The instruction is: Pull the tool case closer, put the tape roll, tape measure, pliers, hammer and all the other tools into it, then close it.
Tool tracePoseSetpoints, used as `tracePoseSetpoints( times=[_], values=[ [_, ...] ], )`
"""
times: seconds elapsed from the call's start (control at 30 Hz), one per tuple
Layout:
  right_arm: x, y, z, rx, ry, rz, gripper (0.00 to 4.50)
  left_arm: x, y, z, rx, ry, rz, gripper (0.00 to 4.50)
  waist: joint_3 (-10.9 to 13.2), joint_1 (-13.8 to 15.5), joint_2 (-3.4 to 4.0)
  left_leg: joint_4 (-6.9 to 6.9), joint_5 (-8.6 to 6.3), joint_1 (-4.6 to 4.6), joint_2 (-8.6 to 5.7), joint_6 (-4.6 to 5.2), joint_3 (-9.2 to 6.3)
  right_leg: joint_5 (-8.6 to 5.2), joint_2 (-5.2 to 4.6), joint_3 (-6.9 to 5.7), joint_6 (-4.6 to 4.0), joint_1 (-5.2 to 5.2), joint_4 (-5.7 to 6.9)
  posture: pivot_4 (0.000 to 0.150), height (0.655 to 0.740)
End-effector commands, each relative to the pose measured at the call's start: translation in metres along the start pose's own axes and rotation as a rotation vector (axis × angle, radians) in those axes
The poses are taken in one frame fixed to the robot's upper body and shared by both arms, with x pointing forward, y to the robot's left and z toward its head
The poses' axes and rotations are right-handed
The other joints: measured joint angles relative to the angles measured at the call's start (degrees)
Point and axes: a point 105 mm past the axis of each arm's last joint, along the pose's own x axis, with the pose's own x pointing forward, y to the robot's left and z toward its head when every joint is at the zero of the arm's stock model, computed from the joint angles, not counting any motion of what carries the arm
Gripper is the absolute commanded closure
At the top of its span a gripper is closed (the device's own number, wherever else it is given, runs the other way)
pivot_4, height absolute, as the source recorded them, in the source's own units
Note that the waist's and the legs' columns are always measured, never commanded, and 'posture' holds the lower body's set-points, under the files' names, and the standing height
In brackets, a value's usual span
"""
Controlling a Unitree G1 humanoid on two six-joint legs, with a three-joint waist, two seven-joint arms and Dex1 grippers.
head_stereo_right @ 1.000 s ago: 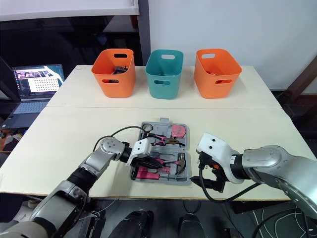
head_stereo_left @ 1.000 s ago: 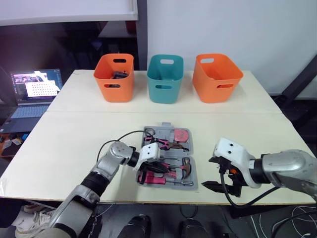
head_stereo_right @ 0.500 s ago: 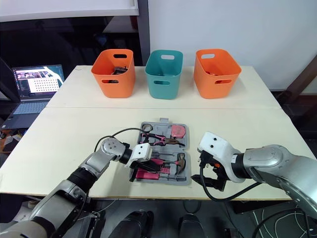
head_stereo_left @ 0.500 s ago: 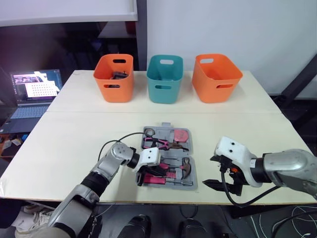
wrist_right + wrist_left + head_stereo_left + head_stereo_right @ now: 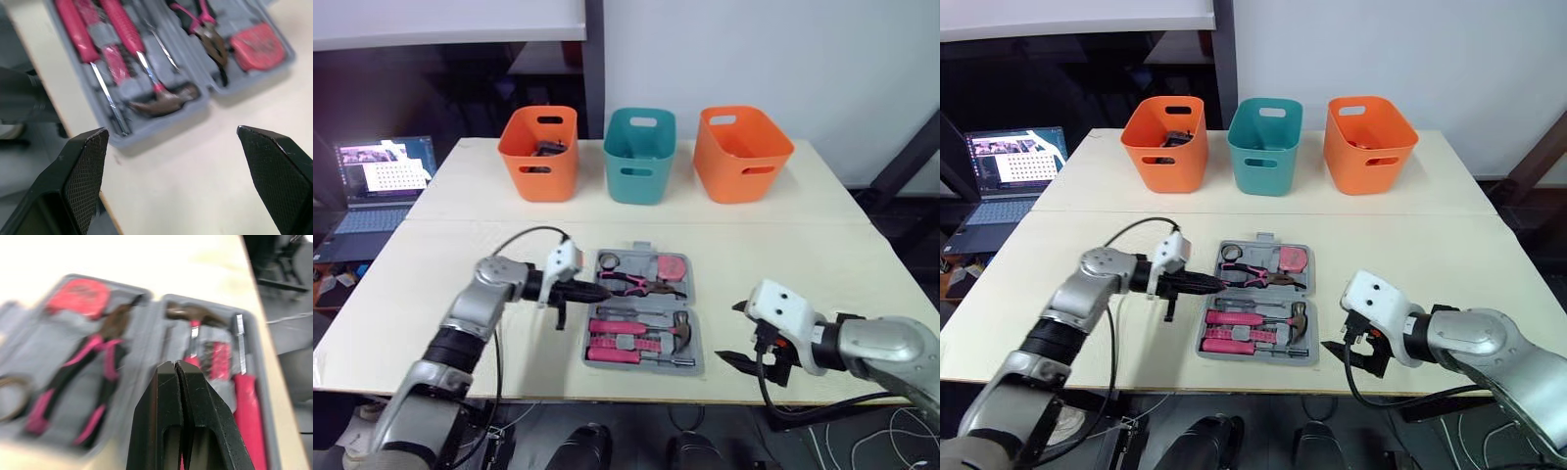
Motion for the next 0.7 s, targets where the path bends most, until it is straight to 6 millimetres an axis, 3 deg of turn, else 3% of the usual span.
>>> tracePoseSetpoints(
  times=[0.03, 0.1, 0.2, 0.33, 0.43, 0.7],
  values=[
    [-0.001, -0.01, 0.0, 0.006, -0.044, -0.01, 0.0, -0.025, 0.01, -0.005, 0.003, 0.01, 0.091, 4.44, 0.0, 0.0, 0.02, -0.01, 0.0, 0.01, 0.0, 0.0, 0.0, 0.0, 0.0, 0.01, 0.0, 0.0, 0.01, 0.15, 0.74],
    [0.004, -0.016, -0.008, 0.035, -0.035, -0.009, 0.0, -0.035, 0.012, -0.015, -0.003, 0.042, 0.12, 4.44, 0.0, 0.1, 0.02, -0.01, 0.0, 0.01, 0.02, 0.0, -0.01, 0.0, 0.02, 0.01, -0.01, 0.01, 0.0, 0.15, 0.74],
    [0.015, -0.031, -0.025, 0.042, 0.0, -0.02, 0.87, -0.041, 0.016, -0.031, 0.011, 0.084, 0.163, 4.5, 0.0, 0.2, 0.06, 0.01, 0.0, 0.02, 0.01, -0.01, 0.0, 0.0, 0.01, 0.02, -0.01, 0.04, -0.03, 0.15, 0.74],
    [0.033, -0.052, -0.046, -0.101, 0.055, -0.055, 2.73, -0.034, 0.021, -0.047, 0.042, 0.112, 0.206, 4.5, 0.0, 0.2, 0.06, 0.0, 0.0, 0.01, 0.0, -0.02, -0.01, 0.0, 0.01, 0.03, -0.01, 0.01, -0.03, 0.15, 0.74],
    [0.048, -0.057, -0.056, -0.133, 0.052, -0.038, 4.4, -0.025, 0.019, -0.053, 0.062, 0.092, 0.182, 4.5, 0.0, 0.2, 0.06, -0.01, 0.01, 0.02, -0.01, -0.03, -0.01, 0.0, 0.03, 0.02, -0.01, 0.0, 0.0, 0.15, 0.74],
    [0.086, -0.065, -0.057, -0.187, 0.01, 0.025, 4.4, 0.003, 0.022, -0.053, 0.101, 0.067, 0.15, 4.5, 0.0, -0.2, 0.06, 0.03, 0.06, 0.02, -0.01, -0.11, -0.01, 0.1, 0.09, 0.04, 0.02, -0.01, 0.07, 0.15, 0.74]
  ],
)
